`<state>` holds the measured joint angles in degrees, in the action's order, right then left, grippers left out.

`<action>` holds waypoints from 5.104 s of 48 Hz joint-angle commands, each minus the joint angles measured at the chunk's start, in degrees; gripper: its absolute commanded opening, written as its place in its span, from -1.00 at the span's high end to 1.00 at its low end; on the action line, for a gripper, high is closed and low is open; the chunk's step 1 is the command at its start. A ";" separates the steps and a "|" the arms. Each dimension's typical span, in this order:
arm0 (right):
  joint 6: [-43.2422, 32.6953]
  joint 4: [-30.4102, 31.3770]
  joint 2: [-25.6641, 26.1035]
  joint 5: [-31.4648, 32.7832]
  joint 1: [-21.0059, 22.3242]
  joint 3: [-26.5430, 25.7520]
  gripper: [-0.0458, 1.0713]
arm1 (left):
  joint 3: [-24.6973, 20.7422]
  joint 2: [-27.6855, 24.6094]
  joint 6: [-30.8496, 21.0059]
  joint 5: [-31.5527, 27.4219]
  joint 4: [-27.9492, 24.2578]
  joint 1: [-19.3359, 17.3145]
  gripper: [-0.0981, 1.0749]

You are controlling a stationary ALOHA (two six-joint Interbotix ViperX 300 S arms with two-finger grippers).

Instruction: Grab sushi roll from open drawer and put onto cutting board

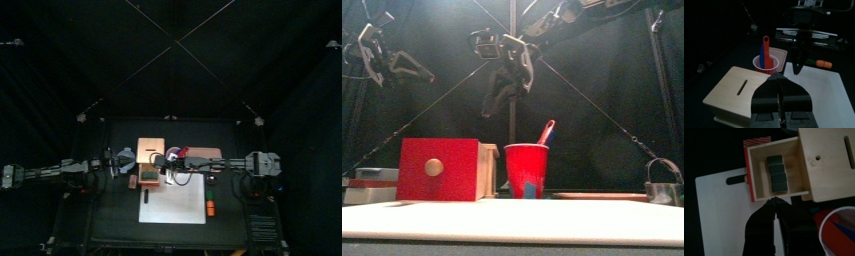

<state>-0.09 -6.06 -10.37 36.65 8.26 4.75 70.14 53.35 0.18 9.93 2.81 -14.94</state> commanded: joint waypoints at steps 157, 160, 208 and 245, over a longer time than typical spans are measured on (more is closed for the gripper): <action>0.18 3.25 -21.27 19.60 -0.62 -28.92 -0.22 | -0.09 -0.09 0.09 -0.44 -3.16 -12.30 0.77; -0.44 3.16 -19.86 20.65 -0.44 -29.62 -0.21 | -0.18 -0.09 0.09 -0.44 -3.16 -12.30 0.77; -50.98 0.09 8.09 20.83 -5.19 3.25 -0.21 | -1.67 -0.09 -0.09 -0.44 -3.16 -12.22 0.77; -121.46 24.61 4.22 5.71 -21.88 15.73 -0.34 | -1.32 -0.09 0.18 0.18 -1.23 -12.39 0.77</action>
<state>-120.85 18.19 -6.50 43.42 -12.57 21.09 70.14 53.53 0.18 9.49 1.32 -27.16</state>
